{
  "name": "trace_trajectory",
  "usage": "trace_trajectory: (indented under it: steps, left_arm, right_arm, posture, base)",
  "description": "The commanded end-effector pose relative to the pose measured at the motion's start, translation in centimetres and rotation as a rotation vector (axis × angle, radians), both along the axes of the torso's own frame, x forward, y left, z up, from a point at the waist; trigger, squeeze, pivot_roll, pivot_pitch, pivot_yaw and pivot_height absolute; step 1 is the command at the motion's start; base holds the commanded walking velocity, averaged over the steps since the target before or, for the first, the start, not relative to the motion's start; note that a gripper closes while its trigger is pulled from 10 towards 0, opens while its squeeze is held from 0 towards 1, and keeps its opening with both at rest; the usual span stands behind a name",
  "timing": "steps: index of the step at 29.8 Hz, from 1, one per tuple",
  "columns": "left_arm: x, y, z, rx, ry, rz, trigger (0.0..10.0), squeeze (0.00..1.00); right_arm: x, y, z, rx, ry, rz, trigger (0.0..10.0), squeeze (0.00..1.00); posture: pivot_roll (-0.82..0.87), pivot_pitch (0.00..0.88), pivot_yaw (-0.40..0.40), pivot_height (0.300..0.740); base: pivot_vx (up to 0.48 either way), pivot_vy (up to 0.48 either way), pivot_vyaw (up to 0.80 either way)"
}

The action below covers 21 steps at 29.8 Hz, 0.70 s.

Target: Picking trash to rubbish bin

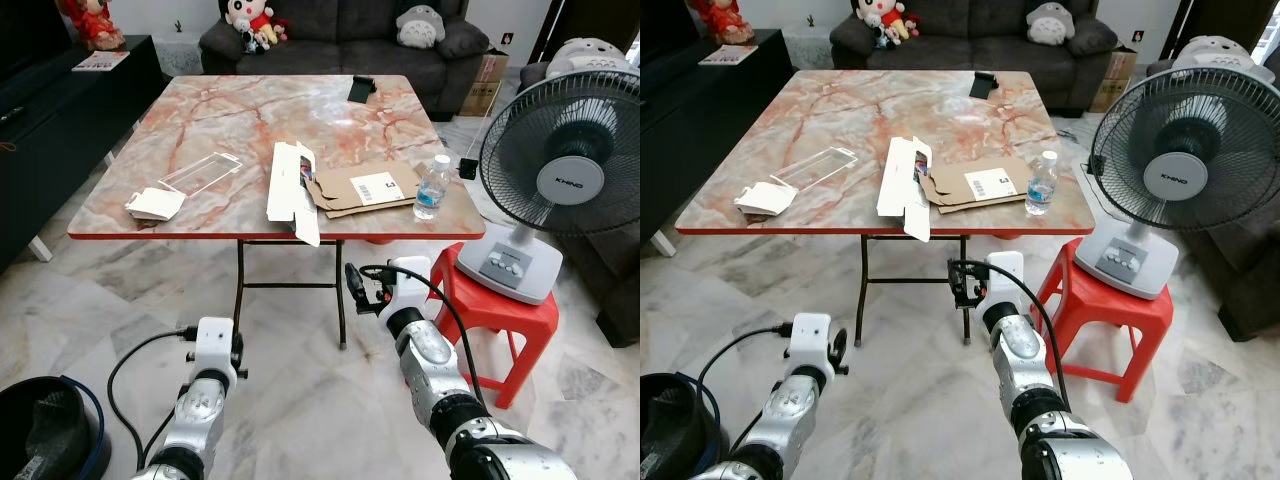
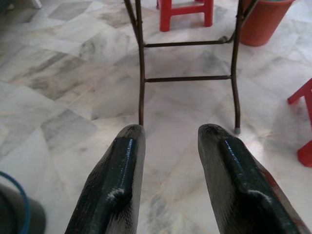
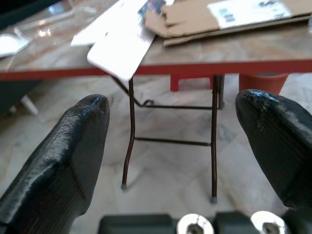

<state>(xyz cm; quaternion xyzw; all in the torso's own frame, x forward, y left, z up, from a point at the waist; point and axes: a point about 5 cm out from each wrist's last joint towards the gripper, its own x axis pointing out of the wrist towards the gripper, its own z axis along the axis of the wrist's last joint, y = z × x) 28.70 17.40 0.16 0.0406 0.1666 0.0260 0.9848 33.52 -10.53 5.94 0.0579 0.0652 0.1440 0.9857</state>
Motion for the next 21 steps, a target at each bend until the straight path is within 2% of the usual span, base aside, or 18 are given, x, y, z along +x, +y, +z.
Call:
trace_trajectory:
  steps: [1,7,11,17,21]
  left_arm:
    - [0.1,0.5,0.1,-0.004,0.006,0.017,10.0,0.00]
    - [0.0,0.8,0.0,-0.006,0.008,0.024,10.0,0.00]
    - [0.1,0.6,0.0,-0.006,0.016,0.019,10.0,0.00]
    - [-0.2,0.8,-0.3,-0.001,0.041,0.027,10.0,0.00]
    - [-0.2,1.1,-0.4,0.001,0.049,0.034,10.0,0.00]
  right_arm:
    - [-0.3,0.3,-0.5,-0.037,0.017,0.028,10.0,0.00]
    - [-0.5,0.9,-0.5,-0.022,0.017,0.044,10.0,0.00]
    - [-0.5,1.2,-0.4,-0.033,0.013,0.055,10.0,0.00]
    - [-0.5,1.2,-0.5,-0.043,0.015,0.062,10.0,0.00]
    - [-0.3,0.9,-0.4,-0.038,0.014,0.052,10.0,0.00]
  posture:
    - [0.01,0.000,-0.004,0.740]
    - [0.01,0.000,-0.001,0.740]
    - [0.01,0.000,-0.001,0.740]
    - [0.01,0.000,-0.004,0.740]
    - [0.01,0.000,-0.008,0.740]
  base:
    - [0.240,0.000,0.80]
    - [0.278,0.000,0.72]
    - [0.337,0.000,0.00]
    - [0.337,0.000,0.68]
    - [0.338,0.000,0.00]
